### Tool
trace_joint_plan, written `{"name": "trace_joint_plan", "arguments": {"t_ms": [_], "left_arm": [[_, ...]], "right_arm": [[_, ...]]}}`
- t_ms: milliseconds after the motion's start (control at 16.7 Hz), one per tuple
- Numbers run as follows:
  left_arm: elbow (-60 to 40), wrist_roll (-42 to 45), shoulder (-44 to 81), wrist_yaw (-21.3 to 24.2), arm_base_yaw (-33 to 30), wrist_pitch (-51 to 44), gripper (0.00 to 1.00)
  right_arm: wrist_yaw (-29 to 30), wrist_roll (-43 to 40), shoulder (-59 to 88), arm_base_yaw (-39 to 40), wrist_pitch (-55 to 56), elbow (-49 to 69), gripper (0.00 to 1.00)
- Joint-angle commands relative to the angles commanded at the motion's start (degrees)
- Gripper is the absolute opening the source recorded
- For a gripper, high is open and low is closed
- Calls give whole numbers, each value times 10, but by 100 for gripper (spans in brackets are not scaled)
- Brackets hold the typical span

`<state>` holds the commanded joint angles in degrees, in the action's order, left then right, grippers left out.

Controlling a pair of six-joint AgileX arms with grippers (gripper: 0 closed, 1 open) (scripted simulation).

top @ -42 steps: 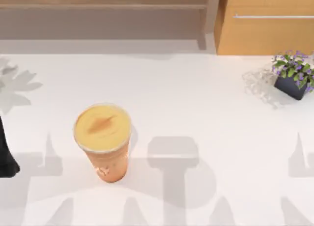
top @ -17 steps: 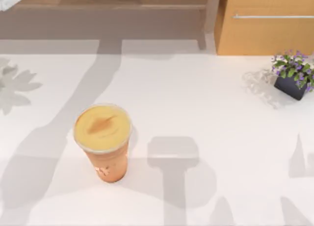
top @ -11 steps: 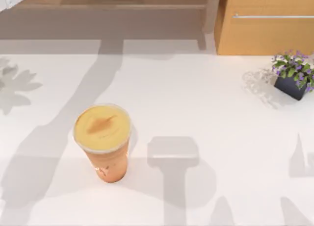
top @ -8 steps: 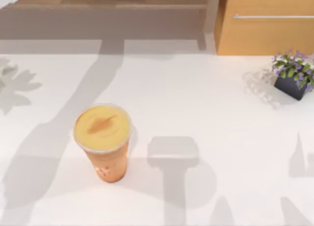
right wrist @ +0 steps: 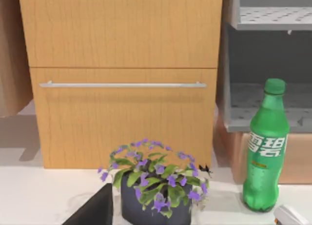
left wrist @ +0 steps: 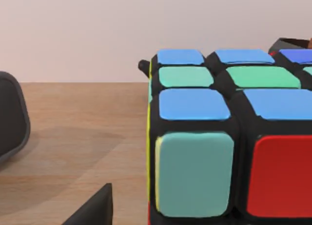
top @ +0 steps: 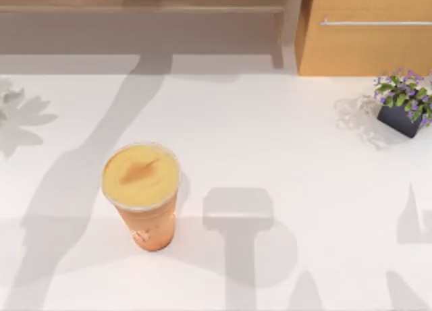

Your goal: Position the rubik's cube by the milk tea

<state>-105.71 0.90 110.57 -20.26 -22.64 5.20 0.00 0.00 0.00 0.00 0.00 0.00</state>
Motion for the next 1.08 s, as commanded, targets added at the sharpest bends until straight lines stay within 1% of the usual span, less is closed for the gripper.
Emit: {"name": "trace_joint_plan", "arguments": {"t_ms": [240,1020,1080], "left_arm": [[-5,0,4,1,1,-1,100],[-5,0,4,1,1,-1,2],[-5,0,4,1,1,-1,0]], "right_arm": [[0,0,0,0,0,0,100],[0,0,0,0,0,0,100],[0,0,0,0,0,0,100]]}}
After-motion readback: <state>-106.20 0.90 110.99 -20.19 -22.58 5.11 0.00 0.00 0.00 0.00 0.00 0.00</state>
